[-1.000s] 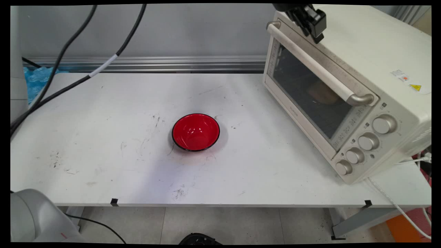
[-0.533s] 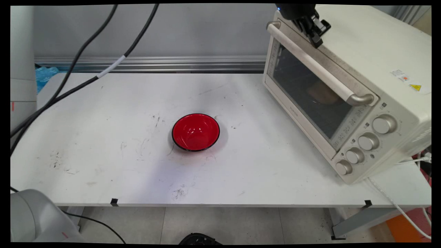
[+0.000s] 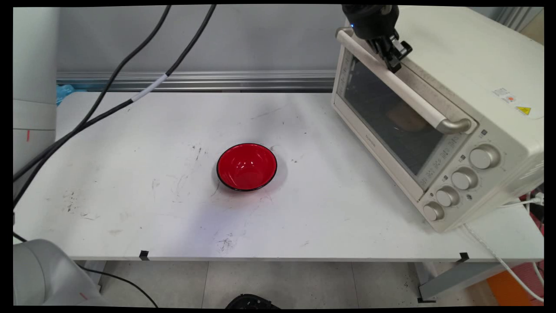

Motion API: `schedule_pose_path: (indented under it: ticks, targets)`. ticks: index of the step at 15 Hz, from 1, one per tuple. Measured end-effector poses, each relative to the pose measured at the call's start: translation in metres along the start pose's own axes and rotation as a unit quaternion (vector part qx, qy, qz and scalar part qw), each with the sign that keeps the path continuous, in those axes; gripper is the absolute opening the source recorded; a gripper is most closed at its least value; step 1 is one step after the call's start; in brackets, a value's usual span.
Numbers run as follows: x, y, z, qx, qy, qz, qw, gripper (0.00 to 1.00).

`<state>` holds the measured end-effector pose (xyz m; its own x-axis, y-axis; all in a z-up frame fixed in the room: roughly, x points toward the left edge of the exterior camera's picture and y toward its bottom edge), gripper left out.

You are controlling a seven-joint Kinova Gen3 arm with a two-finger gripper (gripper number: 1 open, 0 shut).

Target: Open the oven

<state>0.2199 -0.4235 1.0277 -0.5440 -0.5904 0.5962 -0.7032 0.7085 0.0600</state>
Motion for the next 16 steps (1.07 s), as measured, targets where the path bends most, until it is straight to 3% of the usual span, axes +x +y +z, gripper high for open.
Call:
schedule_pose_path:
  ticks: [16]
  targets:
    - [-0.020, 0.004, 0.013, -0.003, -0.045, -0.001, 0.9990, 0.00]
